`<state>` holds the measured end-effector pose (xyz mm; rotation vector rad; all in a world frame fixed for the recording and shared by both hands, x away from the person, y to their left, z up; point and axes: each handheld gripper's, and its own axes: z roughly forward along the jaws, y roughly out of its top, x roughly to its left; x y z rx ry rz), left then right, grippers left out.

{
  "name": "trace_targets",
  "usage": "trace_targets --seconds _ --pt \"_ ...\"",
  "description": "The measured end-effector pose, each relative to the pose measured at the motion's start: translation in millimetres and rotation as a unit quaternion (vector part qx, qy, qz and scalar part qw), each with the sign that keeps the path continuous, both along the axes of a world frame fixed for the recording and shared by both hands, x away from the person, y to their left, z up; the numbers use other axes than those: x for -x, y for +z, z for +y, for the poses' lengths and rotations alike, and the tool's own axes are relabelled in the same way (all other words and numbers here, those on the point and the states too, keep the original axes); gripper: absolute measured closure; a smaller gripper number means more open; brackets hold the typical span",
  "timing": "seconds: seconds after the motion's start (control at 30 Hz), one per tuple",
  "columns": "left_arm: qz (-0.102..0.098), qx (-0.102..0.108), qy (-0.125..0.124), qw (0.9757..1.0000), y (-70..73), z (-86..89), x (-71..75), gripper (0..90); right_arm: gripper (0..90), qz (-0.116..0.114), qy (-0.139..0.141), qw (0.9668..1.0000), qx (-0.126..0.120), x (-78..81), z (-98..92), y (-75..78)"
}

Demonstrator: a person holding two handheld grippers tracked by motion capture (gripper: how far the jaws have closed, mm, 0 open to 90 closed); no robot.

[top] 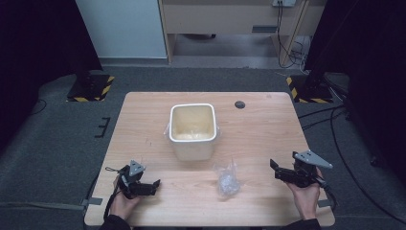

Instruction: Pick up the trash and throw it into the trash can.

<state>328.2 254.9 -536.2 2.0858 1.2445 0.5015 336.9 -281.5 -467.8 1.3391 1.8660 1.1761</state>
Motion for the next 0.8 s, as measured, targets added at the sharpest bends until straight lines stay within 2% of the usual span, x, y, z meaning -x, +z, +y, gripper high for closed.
trace_targets --seconds 0.33,0.63,0.8 --pt "0.000 0.000 0.000 1.0000 0.0 0.0 0.0 0.0 6.1 -0.033 0.016 0.9992 -0.016 7.9 12.3 28.8" --pt "0.000 -0.001 0.000 1.0000 0.0 -0.2 0.0 0.0 5.5 -0.044 0.037 0.9980 -0.024 12.0 26.3 44.6" --pt "0.000 -0.001 0.000 1.0000 0.0 -0.2 0.0 0.0 5.2 -0.051 0.060 0.9964 -0.032 15.8 39.7 53.2"
